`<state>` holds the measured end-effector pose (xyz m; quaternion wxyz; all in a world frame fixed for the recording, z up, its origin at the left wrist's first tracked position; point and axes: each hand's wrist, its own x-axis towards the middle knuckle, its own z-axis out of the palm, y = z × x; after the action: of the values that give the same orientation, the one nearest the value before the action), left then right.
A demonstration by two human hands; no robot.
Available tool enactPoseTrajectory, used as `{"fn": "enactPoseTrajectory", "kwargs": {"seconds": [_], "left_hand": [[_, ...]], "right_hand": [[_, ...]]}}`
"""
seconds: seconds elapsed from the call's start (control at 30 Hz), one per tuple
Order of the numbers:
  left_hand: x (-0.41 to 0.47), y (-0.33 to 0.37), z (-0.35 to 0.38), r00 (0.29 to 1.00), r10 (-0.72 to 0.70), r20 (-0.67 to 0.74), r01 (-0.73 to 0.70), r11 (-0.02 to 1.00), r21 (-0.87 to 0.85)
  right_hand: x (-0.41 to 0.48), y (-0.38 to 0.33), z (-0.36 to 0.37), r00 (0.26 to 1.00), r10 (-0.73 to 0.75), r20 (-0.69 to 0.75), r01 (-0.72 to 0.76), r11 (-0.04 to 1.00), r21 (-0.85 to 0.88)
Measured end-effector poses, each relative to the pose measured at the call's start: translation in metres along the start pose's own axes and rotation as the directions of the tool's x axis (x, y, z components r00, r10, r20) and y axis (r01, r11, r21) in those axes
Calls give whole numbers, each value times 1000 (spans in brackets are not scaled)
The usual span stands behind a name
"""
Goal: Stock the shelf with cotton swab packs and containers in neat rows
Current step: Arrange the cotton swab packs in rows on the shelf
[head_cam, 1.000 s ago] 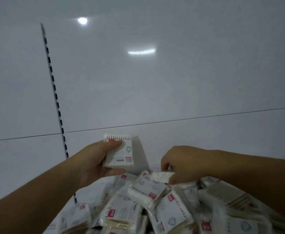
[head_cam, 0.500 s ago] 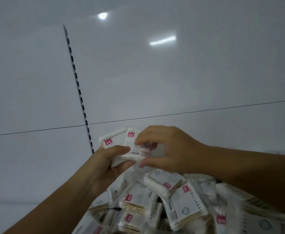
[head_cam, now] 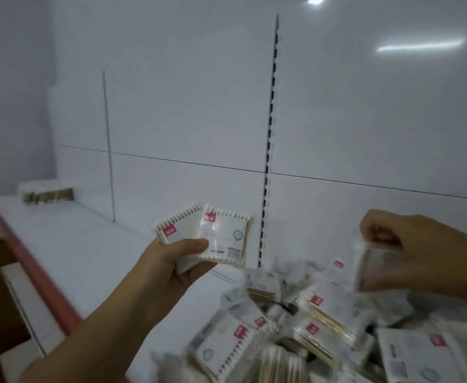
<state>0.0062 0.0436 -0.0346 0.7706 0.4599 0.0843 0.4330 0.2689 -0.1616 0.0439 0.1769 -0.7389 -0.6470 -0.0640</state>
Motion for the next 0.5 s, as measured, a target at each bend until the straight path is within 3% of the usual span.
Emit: {"fn": "enactPoseTrajectory", "kwargs": {"seconds": [0.1, 0.23, 0.5], "left_hand": [[-14, 7, -32, 991, 86, -99, -94, 993, -76], [-22, 23, -81, 972, 140, -190, -162, 981, -103], [-29, 108, -238, 883, 212, -420, -276, 956, -99]], "right_hand": [[25, -50, 4, 996, -45, -77, 69, 934, 349], [93, -144, 43, 989, -106, -105, 150, 700, 698], [270, -364, 195, 990, 143, 10, -65, 386, 920]]}}
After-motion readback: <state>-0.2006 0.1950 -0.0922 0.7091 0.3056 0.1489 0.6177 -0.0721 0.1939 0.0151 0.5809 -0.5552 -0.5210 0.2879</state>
